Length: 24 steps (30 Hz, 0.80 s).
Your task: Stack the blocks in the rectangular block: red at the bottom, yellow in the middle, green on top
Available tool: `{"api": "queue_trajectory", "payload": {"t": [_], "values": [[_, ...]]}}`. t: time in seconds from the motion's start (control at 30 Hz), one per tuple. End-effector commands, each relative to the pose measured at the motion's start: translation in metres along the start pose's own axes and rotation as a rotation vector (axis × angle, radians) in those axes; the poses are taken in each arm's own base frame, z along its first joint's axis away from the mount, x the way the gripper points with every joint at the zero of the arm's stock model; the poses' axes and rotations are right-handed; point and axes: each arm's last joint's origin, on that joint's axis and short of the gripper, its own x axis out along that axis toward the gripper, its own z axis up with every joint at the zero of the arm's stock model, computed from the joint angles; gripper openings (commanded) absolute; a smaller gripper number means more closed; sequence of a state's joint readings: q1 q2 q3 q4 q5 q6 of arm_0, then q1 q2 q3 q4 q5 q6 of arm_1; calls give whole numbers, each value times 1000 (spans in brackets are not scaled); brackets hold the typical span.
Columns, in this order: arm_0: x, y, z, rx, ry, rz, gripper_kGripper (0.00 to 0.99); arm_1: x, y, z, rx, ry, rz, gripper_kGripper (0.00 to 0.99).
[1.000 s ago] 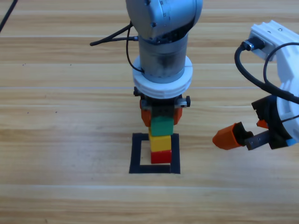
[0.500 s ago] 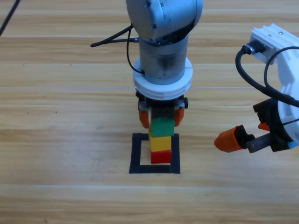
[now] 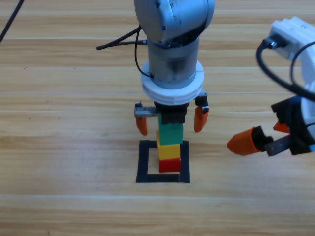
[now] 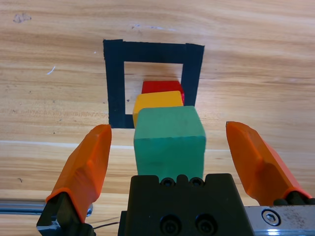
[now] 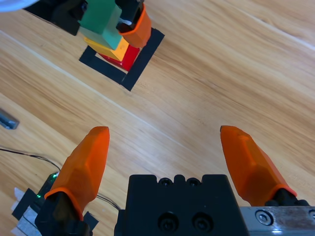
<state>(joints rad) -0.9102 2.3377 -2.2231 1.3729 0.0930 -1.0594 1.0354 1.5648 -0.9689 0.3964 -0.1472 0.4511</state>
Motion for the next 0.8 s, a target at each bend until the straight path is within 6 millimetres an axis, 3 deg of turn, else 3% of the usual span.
{"api": "queue_trajectory", "payload": {"t": [0.03,0.13,0.2,0.3,0.47,0.67,0.8], "values": [[-59,4,-23,46,-113,-79,990,-24,-9,2,17,-79,28,990],[-109,29,-50,58,-221,-116,990,-25,-7,3,2,-84,35,990],[-126,39,-67,77,-274,-119,990,-26,-5,2,-8,-84,41,990],[-135,47,-91,118,-341,-94,990,-27,-4,3,-10,-86,51,990],[-126,61,-124,163,-391,-63,990,-28,-3,3,-10,-82,63,990],[-87,140,-148,162,-420,-149,990,-26,-3,2,-12,-71,73,990],[-78,165,-154,171,-434,-151,990,-23,-2,1,-13,-62,70,990]]}}
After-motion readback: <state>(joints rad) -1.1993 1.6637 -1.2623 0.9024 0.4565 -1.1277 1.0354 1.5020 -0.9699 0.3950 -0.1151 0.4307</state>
